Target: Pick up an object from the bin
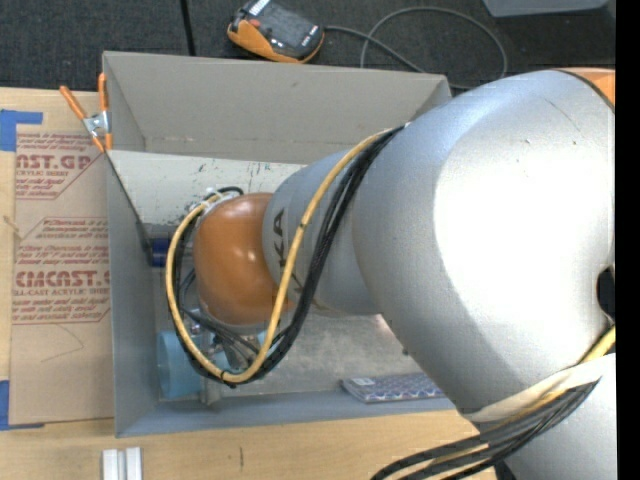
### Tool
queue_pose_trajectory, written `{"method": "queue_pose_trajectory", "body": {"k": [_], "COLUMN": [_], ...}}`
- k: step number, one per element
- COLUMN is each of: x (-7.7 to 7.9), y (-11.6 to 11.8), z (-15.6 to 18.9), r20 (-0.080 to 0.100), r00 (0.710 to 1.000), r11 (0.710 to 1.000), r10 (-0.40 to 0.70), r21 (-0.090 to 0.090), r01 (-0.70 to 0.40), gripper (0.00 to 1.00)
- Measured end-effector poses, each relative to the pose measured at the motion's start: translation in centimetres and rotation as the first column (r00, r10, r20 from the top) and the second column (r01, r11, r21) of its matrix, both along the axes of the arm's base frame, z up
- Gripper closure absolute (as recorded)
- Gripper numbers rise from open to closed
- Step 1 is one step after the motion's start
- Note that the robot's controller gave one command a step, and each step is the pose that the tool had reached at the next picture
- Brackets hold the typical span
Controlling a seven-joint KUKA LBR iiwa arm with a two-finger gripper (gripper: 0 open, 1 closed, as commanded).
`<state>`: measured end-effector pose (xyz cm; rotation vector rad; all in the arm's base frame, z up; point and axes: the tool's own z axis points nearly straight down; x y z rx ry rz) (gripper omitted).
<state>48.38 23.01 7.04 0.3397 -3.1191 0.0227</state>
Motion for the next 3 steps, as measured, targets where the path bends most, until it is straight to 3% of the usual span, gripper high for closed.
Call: {"method": "queue_pose_trajectory", "body": {"k": [1,2,3], "x": [-0.1,-0.3,-0.2], "y": [0.0,0.1,0.2], "z": [0.3,2.2,4.4], "r20": [0.0,-0.006,-0.001], "r00": [1.0,1.0,1.0], "r11": [1.0,1.0,1.0], "r10": [-0.001,-0.001,0.0], "r21": [0.001,0.002,0.005], "r01": [0.001,0.001,0.0], "gripper": [1.0,1.0,1.0]}}
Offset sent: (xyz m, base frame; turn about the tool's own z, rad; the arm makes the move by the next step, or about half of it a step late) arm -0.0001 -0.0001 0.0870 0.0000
